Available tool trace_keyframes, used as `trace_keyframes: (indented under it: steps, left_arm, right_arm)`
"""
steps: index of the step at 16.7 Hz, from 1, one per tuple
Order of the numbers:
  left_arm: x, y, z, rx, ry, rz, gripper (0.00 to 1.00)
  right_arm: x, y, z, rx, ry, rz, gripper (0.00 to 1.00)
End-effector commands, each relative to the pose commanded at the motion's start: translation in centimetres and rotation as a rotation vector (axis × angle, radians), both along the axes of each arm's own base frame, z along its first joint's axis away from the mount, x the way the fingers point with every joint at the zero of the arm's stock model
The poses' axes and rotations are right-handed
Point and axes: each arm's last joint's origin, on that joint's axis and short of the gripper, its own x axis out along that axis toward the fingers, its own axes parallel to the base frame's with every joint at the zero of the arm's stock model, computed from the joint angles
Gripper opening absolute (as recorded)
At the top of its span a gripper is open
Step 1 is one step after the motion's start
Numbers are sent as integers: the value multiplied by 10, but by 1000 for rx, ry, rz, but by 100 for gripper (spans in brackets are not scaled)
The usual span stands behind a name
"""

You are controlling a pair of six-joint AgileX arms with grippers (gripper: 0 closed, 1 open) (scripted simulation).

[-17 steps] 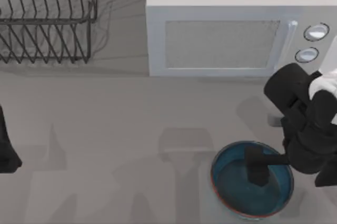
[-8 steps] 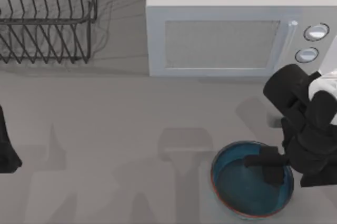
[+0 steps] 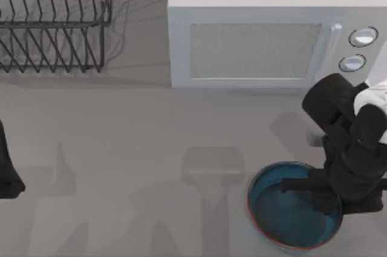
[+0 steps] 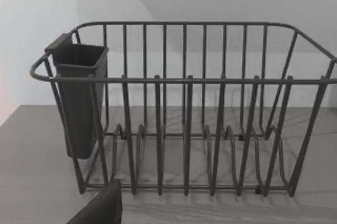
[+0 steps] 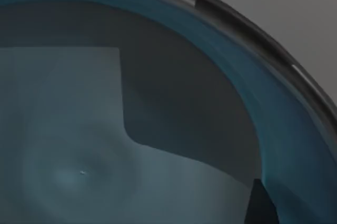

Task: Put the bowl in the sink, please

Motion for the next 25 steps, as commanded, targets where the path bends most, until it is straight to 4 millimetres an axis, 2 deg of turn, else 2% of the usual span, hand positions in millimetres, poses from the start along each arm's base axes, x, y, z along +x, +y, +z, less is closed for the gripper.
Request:
trace_keyframes:
  steps: [6,8,10,13,17,19,21,25]
  left_arm:
    - [0,0,0,0,0,0,100]
    - [0,0,0,0,0,0,100]
    - [0,0,0,0,0,0,100]
    - [0,0,0,0,0,0,100]
    - [0,0,0,0,0,0,100]
    - [0,0,0,0,0,0,100]
    - [0,0,0,0,0,0,100]
    - [0,0,0,0,0,0,100]
  right_arm:
    - [0,0,1,0,-2,0,0]
    - [4,3,10,3,-6,-2,0]
    - [9,5,29,4,-9,-5,0]
    - [12,7,68,-4,6,-9,0]
    - [6,4,123,-13,21,-4,0]
    - [2,1,143,-5,7,-1,0]
    - [0,0,151,0,-2,0,0]
    - [0,1,149,-1,2,1,0]
